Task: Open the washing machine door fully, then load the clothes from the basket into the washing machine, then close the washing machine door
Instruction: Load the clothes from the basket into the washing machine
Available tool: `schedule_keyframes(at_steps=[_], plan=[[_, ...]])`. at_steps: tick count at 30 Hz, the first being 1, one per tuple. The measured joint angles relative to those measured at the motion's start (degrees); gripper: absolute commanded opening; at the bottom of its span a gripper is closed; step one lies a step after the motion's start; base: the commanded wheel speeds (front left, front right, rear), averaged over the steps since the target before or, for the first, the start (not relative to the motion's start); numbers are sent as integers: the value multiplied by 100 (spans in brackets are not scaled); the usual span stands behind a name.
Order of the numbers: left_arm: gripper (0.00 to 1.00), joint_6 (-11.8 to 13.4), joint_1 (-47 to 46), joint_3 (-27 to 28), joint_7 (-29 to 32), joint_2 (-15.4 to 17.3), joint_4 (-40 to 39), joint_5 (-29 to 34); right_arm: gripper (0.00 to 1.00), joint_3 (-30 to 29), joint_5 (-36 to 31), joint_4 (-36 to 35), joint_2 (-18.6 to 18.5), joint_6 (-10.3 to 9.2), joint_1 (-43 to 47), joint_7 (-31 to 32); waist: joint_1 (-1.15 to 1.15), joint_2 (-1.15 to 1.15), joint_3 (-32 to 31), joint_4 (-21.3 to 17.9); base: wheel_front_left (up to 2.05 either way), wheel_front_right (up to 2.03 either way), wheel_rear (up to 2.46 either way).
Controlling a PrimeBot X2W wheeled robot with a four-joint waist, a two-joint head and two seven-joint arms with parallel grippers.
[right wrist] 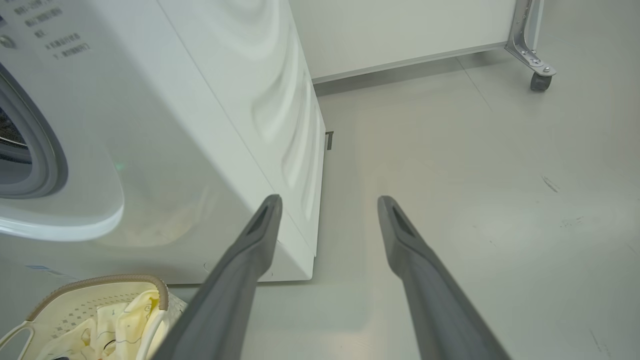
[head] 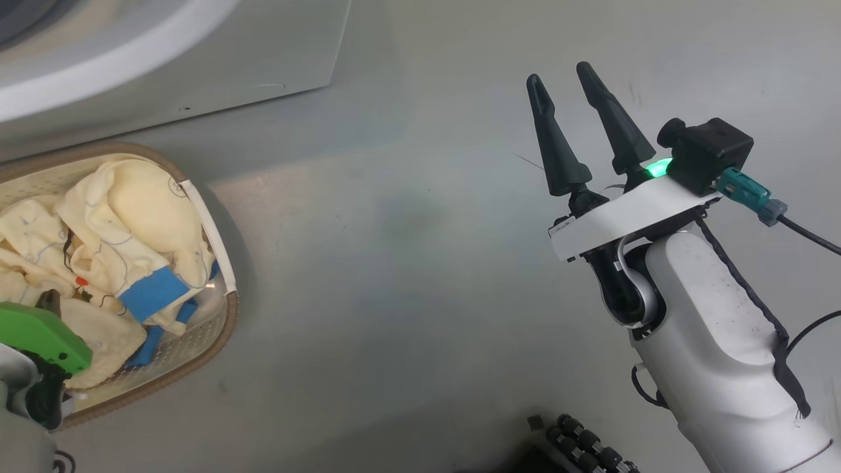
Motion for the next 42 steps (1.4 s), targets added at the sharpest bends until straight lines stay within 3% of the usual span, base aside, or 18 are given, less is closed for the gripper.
schedule_keyframes(at_steps=[14,28,42], plan=[[0,-25,358,-448,-798,-381,-492,-71,100,-33,0,175,-101,0,125,0,0,0,-655,245,0,0,0],[0,-25,898,-933,-1530,-471,-1023,-321,100,-33,29,349,-300,0,400,0,0,0,-1470,522,0,0,0],[0,-25,1232,-1176,-1770,-456,-1733,-355,100,69,166,478,-433,0,786,0,0,0,-2395,860,0,0,0]])
